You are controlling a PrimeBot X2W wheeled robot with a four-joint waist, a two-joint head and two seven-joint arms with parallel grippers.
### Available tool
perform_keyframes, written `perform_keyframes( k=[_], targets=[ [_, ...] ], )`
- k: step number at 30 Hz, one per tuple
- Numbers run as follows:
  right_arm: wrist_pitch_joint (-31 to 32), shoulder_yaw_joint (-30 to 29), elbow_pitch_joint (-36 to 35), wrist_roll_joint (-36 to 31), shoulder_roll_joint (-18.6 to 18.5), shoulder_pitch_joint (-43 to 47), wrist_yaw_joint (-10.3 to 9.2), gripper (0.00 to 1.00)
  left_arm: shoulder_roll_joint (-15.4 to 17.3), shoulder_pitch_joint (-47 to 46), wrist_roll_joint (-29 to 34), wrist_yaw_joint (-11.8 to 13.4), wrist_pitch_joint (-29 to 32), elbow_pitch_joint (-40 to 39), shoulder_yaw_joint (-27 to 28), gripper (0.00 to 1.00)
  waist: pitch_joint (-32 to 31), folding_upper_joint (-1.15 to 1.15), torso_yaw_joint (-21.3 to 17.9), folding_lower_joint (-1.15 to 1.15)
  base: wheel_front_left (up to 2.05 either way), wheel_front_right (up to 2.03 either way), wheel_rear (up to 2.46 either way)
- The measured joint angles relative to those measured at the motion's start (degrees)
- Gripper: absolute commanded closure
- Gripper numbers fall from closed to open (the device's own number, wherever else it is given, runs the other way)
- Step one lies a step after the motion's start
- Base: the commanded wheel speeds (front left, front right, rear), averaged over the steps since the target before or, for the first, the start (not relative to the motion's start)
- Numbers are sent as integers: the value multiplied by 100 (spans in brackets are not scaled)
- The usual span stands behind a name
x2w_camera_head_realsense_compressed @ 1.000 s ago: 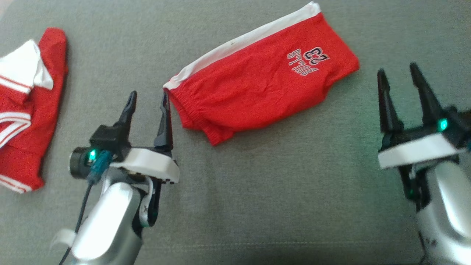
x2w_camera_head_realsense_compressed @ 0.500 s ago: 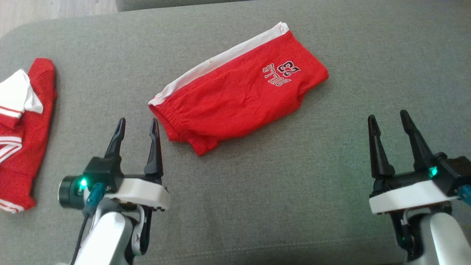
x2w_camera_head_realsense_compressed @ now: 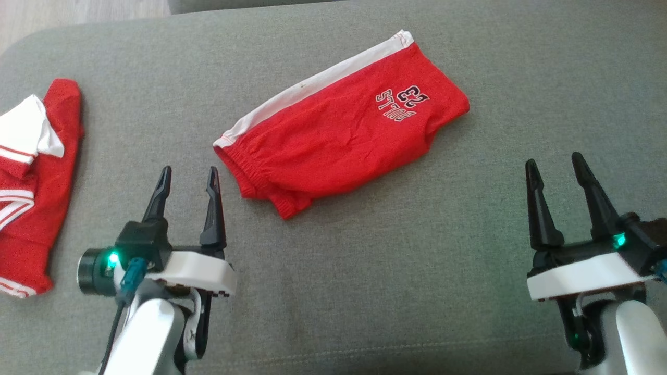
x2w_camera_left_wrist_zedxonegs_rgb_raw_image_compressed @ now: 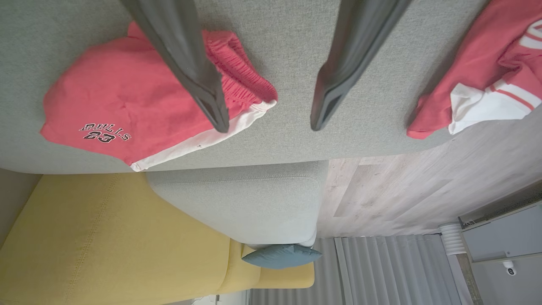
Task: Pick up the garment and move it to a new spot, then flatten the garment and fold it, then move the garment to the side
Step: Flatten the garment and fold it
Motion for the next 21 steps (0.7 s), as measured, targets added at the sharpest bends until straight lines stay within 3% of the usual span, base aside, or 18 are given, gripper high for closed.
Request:
perform_keyframes(
  k=[11,21],
  targets=[
    [127,-43,3,49,-78,-118,0,0,-37,-86,126,-8,1,-26,3,0,275,0,63,0,0,0,0],
    [742,272,1073,543,-942,-1695,0,0,-245,-800,342,-92,0,-141,-1,0,961,0,307,0,0,0,0]
  ],
)
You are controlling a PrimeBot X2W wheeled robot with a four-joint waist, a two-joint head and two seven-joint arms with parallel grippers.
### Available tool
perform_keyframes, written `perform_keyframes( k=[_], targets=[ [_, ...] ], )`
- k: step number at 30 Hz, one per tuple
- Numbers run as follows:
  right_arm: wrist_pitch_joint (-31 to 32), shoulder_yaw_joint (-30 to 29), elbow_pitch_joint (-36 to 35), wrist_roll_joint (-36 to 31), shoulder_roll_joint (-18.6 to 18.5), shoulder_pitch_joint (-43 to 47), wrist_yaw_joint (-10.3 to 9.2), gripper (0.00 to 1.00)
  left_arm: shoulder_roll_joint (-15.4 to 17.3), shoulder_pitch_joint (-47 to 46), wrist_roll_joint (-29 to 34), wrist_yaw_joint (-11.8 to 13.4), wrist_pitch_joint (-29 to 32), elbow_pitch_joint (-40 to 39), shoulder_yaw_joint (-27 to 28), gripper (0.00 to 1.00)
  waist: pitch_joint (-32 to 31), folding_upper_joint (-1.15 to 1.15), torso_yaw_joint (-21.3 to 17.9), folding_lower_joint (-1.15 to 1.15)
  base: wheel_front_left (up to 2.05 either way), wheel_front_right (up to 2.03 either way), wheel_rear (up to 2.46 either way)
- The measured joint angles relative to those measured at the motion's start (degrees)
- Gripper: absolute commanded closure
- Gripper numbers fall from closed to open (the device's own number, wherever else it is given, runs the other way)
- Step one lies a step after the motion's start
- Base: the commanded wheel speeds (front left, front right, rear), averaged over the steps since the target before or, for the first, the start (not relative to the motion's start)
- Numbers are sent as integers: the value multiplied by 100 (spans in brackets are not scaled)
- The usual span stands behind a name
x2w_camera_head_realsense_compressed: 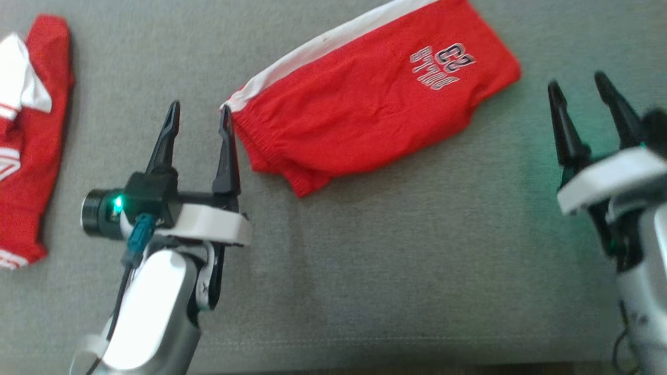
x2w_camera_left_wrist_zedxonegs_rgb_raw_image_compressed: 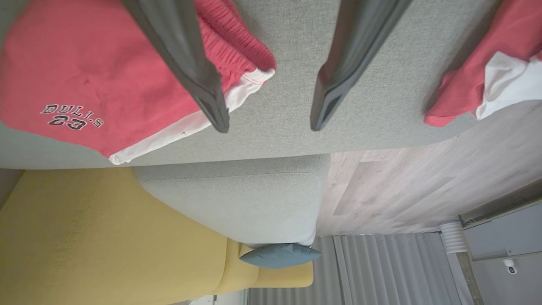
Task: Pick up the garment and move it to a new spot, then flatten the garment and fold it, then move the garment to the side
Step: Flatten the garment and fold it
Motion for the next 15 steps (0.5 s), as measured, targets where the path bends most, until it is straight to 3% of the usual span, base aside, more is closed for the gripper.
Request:
perform_keyframes(
  k=[9,15],
  targets=[
    [1195,861,1302,831,-624,-1556,0,0,-268,-399,132,-152,-3,33,4,0,550,0,408,0,0,0,0],
    [1750,1259,1891,1191,-720,-2124,0,0,-389,-421,209,-232,-3,77,38,0,714,0,594,0,0,0,0]
  ],
)
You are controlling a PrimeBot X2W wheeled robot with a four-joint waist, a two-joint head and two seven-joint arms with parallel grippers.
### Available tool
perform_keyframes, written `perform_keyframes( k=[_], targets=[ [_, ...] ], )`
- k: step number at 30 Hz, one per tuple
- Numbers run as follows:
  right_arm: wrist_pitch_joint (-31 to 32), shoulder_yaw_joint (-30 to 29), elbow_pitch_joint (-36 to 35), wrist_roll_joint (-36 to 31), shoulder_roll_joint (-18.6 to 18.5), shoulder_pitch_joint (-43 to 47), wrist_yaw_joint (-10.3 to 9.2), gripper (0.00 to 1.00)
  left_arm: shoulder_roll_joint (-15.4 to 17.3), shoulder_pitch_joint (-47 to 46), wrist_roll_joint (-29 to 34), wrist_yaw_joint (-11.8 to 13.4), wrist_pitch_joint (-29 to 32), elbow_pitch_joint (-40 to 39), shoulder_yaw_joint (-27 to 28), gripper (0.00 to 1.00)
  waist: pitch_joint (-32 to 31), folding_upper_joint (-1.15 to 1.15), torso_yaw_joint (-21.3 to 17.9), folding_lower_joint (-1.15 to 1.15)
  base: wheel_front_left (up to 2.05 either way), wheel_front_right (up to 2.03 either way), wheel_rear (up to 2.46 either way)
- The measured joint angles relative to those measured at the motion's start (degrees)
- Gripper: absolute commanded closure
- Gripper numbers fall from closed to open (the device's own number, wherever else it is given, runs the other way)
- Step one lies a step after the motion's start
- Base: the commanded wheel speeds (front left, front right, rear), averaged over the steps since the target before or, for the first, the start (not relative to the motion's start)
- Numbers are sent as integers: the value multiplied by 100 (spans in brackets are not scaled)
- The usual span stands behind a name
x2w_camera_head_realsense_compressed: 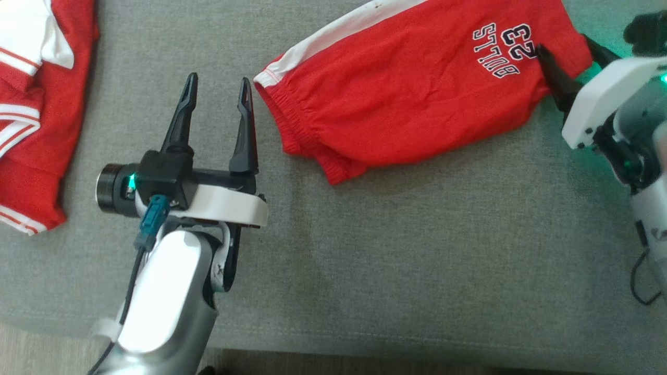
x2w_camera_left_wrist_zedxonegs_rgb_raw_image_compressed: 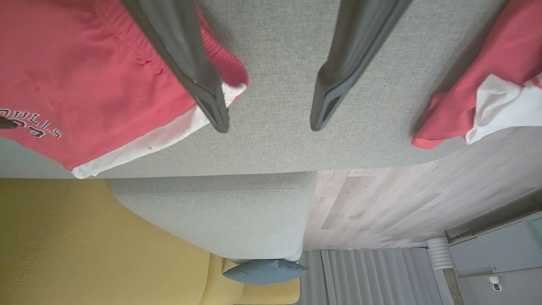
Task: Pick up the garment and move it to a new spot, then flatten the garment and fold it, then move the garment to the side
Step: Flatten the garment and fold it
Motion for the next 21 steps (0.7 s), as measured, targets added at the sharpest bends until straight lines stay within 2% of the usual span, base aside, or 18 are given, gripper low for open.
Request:
perform_keyframes(
  k=[1,2,3,4,7,11,21],
  targets=[
    [51,33,46,70,-10,-62,0,0,-11,0,7,-14,0,10,11,0,6,0,14,0,0,0,0],
    [99,77,94,125,-21,-129,0,8,-22,0,25,-20,0,14,26,0,8,0,21,0,0,0,0],
    [136,118,143,178,-24,-187,0,51,-32,1,49,-22,0,21,48,0,3,0,22,0,0,0,0],
    [174,146,178,244,-24,-222,0,100,-44,1,62,-56,0,23,83,0,-6,0,21,0,0,0,0],
    [193,207,263,446,-13,-212,0,100,-76,3,98,-66,0,41,152,0,-63,0,-1,0,0,0,0],
    [-191,187,276,559,69,-13,0,100,-116,25,136,-75,0,75,167,0,-191,0,-59,0,0,0,0],
    [-1224,-673,-404,530,533,1907,0,100,-112,366,156,-170,0,221,297,0,-701,0,-352,0,0,0,0]
  ],
)
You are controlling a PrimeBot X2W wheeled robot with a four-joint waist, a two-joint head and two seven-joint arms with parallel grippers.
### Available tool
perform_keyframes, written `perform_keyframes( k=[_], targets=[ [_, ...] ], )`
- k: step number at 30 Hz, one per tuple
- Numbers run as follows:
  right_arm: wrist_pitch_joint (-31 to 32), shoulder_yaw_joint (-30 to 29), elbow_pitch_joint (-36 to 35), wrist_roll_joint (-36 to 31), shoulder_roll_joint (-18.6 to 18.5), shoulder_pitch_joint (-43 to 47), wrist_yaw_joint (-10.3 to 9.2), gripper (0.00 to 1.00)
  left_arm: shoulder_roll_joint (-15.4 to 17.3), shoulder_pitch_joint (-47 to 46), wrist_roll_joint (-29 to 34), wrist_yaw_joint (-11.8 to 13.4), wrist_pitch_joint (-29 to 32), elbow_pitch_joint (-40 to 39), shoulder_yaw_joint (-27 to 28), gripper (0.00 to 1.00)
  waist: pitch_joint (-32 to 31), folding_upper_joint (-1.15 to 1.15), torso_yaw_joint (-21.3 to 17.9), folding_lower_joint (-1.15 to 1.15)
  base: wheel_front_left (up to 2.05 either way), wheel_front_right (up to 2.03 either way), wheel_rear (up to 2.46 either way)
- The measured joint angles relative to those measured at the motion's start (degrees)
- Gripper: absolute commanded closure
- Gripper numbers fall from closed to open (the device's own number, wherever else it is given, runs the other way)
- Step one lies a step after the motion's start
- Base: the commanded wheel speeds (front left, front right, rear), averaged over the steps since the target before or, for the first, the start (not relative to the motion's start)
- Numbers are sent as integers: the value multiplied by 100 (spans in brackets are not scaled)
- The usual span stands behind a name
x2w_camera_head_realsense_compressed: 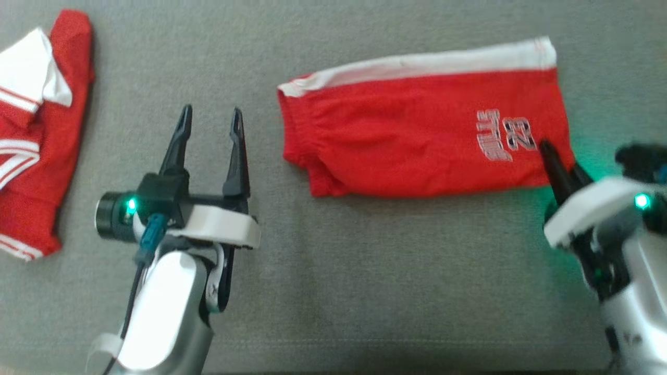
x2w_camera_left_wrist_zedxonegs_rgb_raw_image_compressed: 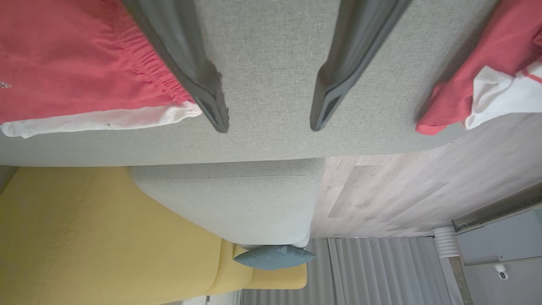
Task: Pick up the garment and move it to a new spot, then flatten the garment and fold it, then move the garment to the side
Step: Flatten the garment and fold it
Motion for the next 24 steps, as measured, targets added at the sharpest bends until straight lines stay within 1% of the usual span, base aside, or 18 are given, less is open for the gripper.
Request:
perform_keyframes(
  k=[3,8,11,12,15,17,20,21,24],
  targets=[
    [-53,-321,-253,-89,136,484,0,100,2,130,0,-1,0,20,20,0,-136,0,-106,0,0,0,0],
    [-48,-837,-494,-252,330,1028,0,100,1,174,0,-3,0,93,20,0,-336,0,-212,0,0,0,0],
    [36,-990,-566,-349,438,1228,0,100,0,281,-1,-48,0,108,18,0,-416,0,-238,0,0,0,0],
    [115,-1077,-586,-430,445,1261,0,100,1,370,-1,-49,0,134,20,0,-452,0,-239,0,0,0,0],
    [286,-1084,-714,-655,430,1251,0,100,2,398,-2,-54,0,171,21,0,-516,0,-217,0,0,0,0],
    [442,-957,-889,-843,409,1159,0,100,3,398,-2,-56,0,175,21,0,-562,0,-200,0,0,0,0],
    [694,-475,-1282,-1103,386,788,0,100,3,399,-5,-81,0,177,22,0,-646,0,-168,0,0,0,0],
    [694,-475,-1282,-1103,386,788,0,100,3,399,-5,-81,0,177,22,0,-646,0,-168,0,0,0,0],
    [882,271,-1610,-1199,411,285,0,100,1,401,-16,-96,0,182,29,0,-732,0,-118,0,0,0,0]
  ],
)
